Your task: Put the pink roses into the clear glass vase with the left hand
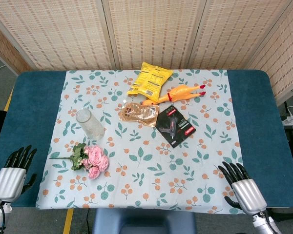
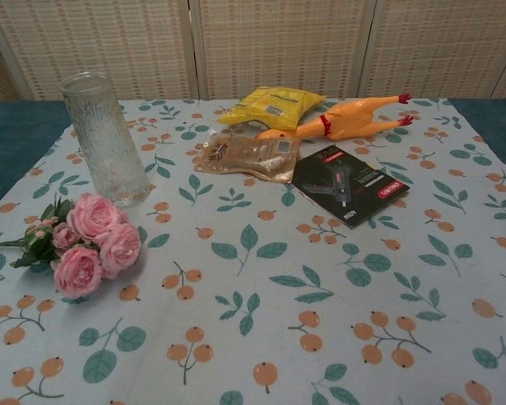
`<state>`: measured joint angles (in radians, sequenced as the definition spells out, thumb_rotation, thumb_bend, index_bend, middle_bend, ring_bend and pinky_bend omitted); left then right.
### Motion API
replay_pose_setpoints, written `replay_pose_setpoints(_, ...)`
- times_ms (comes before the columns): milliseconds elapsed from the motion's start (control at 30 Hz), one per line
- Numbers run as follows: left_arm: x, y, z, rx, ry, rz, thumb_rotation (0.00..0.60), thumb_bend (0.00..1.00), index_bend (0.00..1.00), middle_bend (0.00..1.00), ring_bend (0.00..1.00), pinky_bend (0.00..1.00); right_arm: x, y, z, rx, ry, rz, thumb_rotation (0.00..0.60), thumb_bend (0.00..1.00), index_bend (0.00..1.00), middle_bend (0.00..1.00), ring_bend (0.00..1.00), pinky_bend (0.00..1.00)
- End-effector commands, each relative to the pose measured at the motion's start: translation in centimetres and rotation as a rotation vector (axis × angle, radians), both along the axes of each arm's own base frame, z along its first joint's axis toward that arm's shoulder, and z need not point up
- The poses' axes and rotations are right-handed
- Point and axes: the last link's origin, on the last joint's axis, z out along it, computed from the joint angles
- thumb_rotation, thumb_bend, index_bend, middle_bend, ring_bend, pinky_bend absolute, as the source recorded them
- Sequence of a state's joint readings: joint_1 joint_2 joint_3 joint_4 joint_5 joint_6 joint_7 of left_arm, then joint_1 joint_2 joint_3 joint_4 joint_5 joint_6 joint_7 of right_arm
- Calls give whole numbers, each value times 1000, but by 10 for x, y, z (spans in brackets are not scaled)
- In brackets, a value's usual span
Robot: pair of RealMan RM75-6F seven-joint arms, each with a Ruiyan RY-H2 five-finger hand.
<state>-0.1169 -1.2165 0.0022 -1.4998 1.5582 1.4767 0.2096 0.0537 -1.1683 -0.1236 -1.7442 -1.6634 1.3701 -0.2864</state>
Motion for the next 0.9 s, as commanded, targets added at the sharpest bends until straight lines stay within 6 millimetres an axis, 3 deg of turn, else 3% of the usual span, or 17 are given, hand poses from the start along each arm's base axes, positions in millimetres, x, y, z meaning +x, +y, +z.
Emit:
replay_pose_setpoints(33,4,-2,-4,-25,-13,-23,600,395,0,0,0,125,0,0,1,-4,-4,0,600,144,0,0,0,0)
replay_pose_setpoints(200,23,5,-26,-119,-130,-96,600,385,0,0,0,128,0,0,5,-17,-14,-4,600,144,0,0,0,0)
replay_pose_setpoints(400,42,42,-53,-299,-192,-89,600,372,0,0,0,131,-1,-1,4,-4,-14,-5,600,144,0,0,0,0)
replay_pose_setpoints(567,50,76,-73,-348,-165,-62,600,359,0,0,0,131,-1,-1,2,2,-10,-8,600,145,0,0,0,0)
replay_pose_setpoints(900,66,105,-94,-484,-251,-6,600,354,0,0,0,148,-4,-6,-3,10,3,-25,600,145,0,0,0,0)
